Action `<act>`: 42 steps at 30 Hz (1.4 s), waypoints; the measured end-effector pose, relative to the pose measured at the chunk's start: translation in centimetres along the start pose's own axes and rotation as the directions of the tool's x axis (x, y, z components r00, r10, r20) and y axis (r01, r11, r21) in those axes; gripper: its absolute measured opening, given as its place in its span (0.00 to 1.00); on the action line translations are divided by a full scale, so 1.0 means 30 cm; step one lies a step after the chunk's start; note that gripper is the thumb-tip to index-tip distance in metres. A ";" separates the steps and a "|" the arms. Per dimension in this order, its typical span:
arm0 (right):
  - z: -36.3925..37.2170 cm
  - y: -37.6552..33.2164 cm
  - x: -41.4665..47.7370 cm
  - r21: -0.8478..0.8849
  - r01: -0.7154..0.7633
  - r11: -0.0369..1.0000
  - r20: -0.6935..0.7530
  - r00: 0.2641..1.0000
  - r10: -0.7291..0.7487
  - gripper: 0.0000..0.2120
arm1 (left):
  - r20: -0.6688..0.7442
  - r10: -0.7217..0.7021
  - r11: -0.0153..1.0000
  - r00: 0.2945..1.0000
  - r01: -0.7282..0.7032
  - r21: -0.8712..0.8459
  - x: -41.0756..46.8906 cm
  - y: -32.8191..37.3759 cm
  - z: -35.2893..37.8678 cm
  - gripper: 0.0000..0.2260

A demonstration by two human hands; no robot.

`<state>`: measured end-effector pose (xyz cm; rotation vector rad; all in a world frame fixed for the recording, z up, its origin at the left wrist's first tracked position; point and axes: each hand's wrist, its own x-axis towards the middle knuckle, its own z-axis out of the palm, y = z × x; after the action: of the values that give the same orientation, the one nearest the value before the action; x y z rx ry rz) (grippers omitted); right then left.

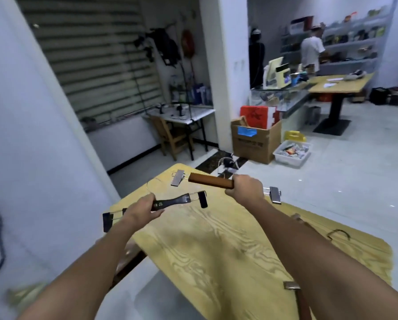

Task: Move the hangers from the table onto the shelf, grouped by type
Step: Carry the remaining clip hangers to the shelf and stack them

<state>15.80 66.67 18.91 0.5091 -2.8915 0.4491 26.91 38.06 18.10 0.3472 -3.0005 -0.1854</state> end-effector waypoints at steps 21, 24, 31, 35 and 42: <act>0.097 -0.855 -0.398 0.205 0.615 0.761 0.089 0.763 -0.640 0.14 | -0.003 -0.606 0.783 0.796 0.597 0.177 -1.059 -0.437 -0.195 0.18; 0.107 -0.961 -0.508 0.230 0.680 0.697 0.080 0.700 -0.709 0.13 | 0.001 -0.653 0.741 0.758 0.638 0.210 -1.228 -0.445 -0.198 0.15; 0.087 -1.089 -0.795 0.276 0.786 0.554 0.083 0.554 -0.828 0.12 | -0.009 -0.742 0.648 0.671 0.720 0.246 -1.615 -0.354 -0.192 0.19; 0.042 -1.073 -1.022 0.315 0.829 0.461 0.088 0.459 -0.884 0.12 | -0.034 -0.780 0.592 0.625 0.755 0.281 -1.876 -0.235 -0.171 0.17; -0.043 -0.969 -1.426 0.325 0.894 0.308 0.110 0.288 -0.951 0.10 | -0.052 -0.889 0.435 0.454 0.876 0.209 -2.297 0.027 -0.128 0.16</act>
<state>65.99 54.09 18.47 2.2876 -2.1053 0.4507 93.88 54.54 15.11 1.9730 -2.5144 0.0537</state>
